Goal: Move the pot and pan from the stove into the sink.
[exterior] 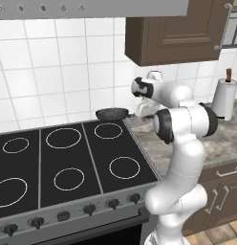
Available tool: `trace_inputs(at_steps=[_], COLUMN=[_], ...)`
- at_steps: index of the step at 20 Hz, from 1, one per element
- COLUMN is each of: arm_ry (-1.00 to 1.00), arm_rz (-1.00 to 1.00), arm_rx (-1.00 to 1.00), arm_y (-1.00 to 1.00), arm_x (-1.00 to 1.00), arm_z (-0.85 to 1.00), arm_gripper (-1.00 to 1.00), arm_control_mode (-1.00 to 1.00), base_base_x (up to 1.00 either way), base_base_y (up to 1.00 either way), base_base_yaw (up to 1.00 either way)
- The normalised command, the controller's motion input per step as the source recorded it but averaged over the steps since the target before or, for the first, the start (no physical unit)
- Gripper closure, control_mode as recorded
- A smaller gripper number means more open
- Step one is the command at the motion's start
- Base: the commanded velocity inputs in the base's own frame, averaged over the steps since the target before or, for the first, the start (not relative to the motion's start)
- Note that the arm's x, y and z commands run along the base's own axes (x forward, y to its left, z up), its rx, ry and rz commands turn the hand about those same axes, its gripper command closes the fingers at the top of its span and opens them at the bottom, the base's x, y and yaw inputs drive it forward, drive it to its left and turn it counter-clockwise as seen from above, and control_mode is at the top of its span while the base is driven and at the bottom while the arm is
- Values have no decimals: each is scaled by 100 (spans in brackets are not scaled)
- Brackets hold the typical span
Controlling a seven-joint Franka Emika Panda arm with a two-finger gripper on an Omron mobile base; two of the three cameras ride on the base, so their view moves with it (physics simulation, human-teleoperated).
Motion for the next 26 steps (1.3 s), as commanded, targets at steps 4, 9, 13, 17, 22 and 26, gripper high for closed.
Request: trace_inputs(at_steps=[4, 9, 13, 17, 22, 26], arm_ry=[7, 1, 0, -5, -11, -17], arm_rz=[16, 18, 18, 17, 15, 12], arm_rx=[0, 0, 0, 0, 0, 0], arm_y=[14, 10, 6, 2, 1, 0], arm_x=[-75, -84, -83, -77, -75, -76], arm_z=[37, 35, 34, 36, 33, 33], arm_gripper=[100, 100, 100, 100, 100, 100], arm_control_mode=[-100, -100, -100, -100, -100, -100], base_base_x=[0, 0, 0, 0, 0, 0], base_base_y=[0, 0, 0, 0, 0, 0], base_base_yaw=[0, 0, 0, 0, 0, 0])
